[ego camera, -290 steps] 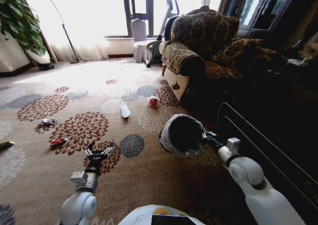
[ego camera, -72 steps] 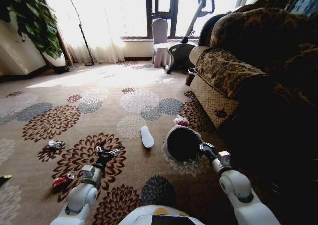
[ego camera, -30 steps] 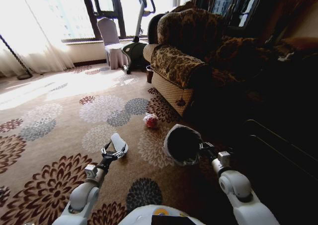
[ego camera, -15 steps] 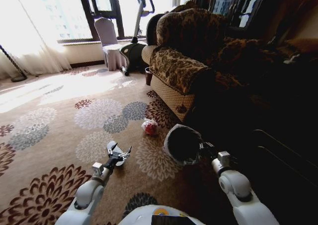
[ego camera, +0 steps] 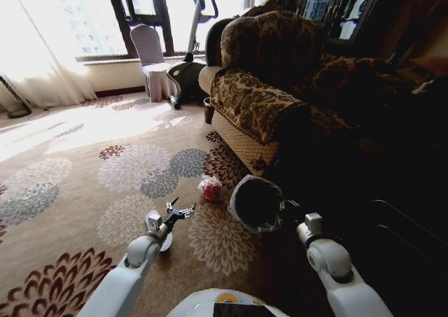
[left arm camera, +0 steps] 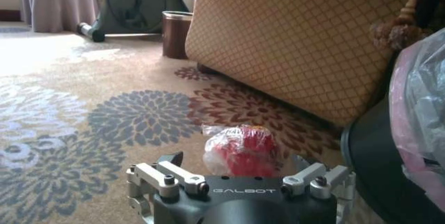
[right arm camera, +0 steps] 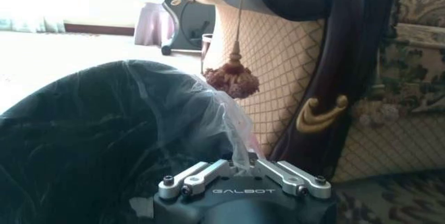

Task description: Pick up the trash from the ground and place it into the trash bin.

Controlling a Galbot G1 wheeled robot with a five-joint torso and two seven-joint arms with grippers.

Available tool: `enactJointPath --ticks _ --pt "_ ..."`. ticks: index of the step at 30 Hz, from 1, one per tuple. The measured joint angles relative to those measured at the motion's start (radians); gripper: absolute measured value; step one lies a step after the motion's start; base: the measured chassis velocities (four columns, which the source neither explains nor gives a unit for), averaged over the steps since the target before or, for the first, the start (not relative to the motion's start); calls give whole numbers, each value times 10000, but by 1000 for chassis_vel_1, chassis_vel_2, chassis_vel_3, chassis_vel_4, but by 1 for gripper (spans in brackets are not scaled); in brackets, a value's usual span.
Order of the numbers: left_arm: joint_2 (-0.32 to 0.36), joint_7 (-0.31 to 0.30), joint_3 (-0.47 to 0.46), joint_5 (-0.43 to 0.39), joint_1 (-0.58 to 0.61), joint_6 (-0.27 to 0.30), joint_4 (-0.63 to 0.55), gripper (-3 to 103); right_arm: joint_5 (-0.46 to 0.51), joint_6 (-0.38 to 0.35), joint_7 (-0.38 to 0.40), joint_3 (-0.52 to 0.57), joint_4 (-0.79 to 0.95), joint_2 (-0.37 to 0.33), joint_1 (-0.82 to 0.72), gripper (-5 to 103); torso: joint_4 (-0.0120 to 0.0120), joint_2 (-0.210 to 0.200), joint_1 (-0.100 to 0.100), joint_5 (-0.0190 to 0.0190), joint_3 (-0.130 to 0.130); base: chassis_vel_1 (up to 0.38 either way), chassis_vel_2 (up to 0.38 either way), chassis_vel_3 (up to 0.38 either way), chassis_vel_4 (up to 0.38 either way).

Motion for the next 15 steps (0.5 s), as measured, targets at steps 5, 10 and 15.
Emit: enactJointPath --ticks 5,10,15 --pt "-162 -212 602 -131 -1016 62 975 100 65 58 -1 47 -4 -96 -125 1 -6 -1 0 -4 3 0 0 0 0" --pt "-523 -252 1582 -227 -2399 40 2187 100 61 71 3 178 17 -106 -255 1 -15 0 0 -2 2 0 0 0 0" --pt "-834 -434 2553 -271 -3300 15 3291 100 20 64 1 192 32 -52 -256 1 -7 -1 0 -2 3 0 0 0 0"
